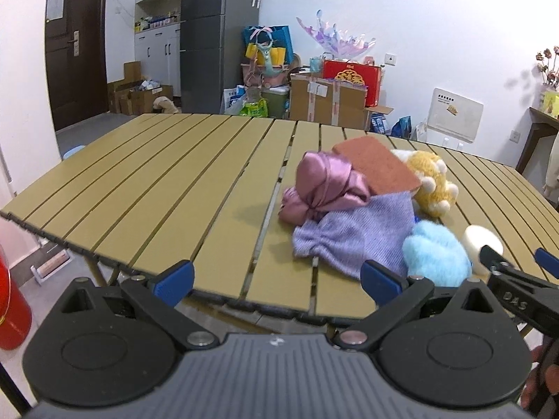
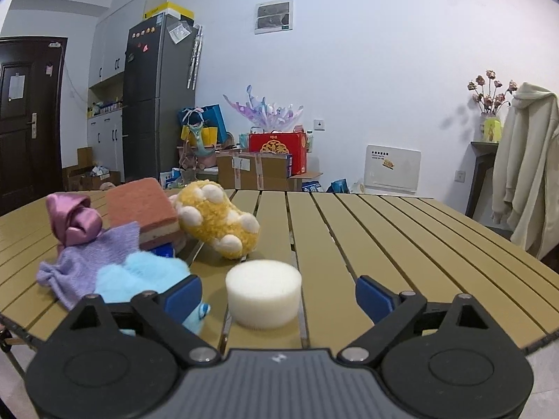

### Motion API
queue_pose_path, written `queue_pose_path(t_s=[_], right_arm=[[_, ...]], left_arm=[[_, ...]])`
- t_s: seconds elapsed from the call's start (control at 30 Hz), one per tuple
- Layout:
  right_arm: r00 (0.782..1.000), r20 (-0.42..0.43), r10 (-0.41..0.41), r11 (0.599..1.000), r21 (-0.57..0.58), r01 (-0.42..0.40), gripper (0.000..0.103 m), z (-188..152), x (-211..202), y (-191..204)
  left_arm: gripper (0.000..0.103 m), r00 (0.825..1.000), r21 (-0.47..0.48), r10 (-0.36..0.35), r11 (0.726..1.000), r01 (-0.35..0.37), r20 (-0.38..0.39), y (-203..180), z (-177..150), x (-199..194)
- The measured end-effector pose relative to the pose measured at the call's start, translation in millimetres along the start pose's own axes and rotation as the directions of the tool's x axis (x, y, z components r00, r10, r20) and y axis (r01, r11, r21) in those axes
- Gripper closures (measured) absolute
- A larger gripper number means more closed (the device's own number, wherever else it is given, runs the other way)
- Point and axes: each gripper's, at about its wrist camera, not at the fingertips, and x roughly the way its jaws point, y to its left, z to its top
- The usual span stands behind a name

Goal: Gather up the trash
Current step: 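Close the right gripper on the white foam cylinder, then grasp the light-blue fluffy plush with the left gripper while the right gripper holds the foam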

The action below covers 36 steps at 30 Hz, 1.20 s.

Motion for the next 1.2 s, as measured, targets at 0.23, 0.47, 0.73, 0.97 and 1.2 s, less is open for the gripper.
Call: queue_pose_path(t_s=[0.23, 0.47, 0.73, 0.97, 1.2], right_arm=[[0.999, -0.051, 0.003, 1.000, 0.019, -0.002, 0.024, 0.1, 32.8, 3.2], [0.996, -0.073, 0.041, 0.998, 0.042, -0.038, 0.047, -1.8, 41.6, 0.4], [0.997, -0.055, 0.049, 0.996, 0.081, -0.045, 0.050, 2.6, 29.4, -10.7], [0.999, -0.011, 0.048, 0.990, 0.134, -0.046, 0.051, 8.6, 12.3, -32.3], [0.999, -0.001, 0.050, 0.988, 0.148, -0.050, 0.051, 10.5, -0.4, -47.7]], left_arm=[[0.000, 1.000, 0.020, -0.008, 1.000, 0.008, -0.015, -13.1, 6.3, 18.4], [0.000, 0.999, 0.034, -0.017, 0.999, 0.018, -0.034, -27.3, 5.8, 25.3], [0.000, 0.999, 0.049, -0.024, 0.998, 0.026, -0.035, -39.2, 5.9, 16.4], [0.000, 0.999, 0.078, -0.029, 0.996, 0.032, -0.034, -54.4, 8.2, 10.3], [0.000, 0.997, 0.103, -0.047, 0.993, 0.053, -0.058, -75.9, 9.3, 11.7]])
